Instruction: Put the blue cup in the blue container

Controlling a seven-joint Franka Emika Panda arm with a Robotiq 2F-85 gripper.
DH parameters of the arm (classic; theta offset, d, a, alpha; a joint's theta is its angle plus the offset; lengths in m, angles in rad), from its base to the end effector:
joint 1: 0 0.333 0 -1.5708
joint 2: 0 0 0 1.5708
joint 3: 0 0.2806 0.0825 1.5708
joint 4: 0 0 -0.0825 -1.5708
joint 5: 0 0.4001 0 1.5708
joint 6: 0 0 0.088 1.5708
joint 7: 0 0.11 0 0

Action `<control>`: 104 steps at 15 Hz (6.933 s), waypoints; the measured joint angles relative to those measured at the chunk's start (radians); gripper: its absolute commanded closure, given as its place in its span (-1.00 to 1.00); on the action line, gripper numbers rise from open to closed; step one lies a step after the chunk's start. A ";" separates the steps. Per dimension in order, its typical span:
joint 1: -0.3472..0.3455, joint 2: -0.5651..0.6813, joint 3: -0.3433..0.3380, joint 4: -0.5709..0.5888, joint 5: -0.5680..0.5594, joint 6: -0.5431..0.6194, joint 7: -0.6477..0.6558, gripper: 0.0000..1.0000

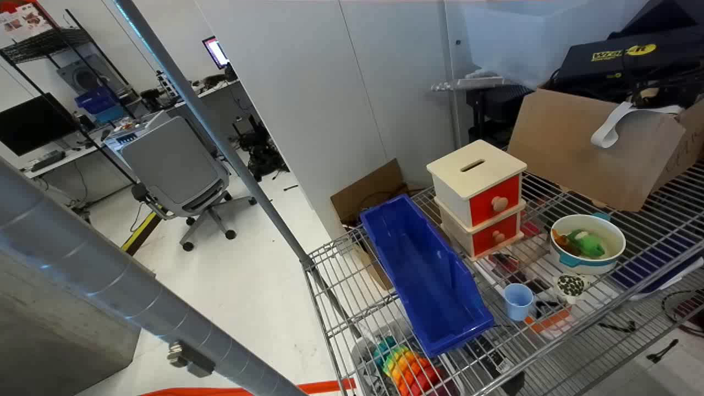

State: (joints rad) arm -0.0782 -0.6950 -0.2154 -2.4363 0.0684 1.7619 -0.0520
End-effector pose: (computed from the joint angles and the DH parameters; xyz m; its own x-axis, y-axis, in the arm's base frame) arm 0.3687 -0.1096 0.5017 0.9783 -0.2063 0.0174 -0.1986 -0.9589 -0.2025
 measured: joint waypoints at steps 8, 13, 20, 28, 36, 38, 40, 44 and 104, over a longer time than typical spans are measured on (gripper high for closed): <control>0.000 0.000 0.000 0.005 0.000 0.000 0.000 -1.00; 0.000 0.000 0.000 0.005 0.000 0.000 0.000 -1.00; 0.000 0.000 0.000 0.005 0.000 0.000 0.000 -1.00; 0.000 0.004 0.006 0.005 0.012 0.004 0.000 -1.00; 0.078 0.180 0.242 -0.021 0.020 0.213 0.102 -1.00; 0.101 0.250 0.303 -0.046 0.005 0.328 0.135 -1.00; 0.116 0.321 0.345 -0.071 -0.020 0.444 0.164 -1.00; 0.121 0.497 0.383 -0.085 -0.105 0.669 0.211 -1.00; 0.393 0.966 0.279 0.275 -0.219 0.670 0.341 0.65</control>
State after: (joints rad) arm 0.3145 0.2712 0.0639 -2.1611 -0.1507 2.4319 0.2887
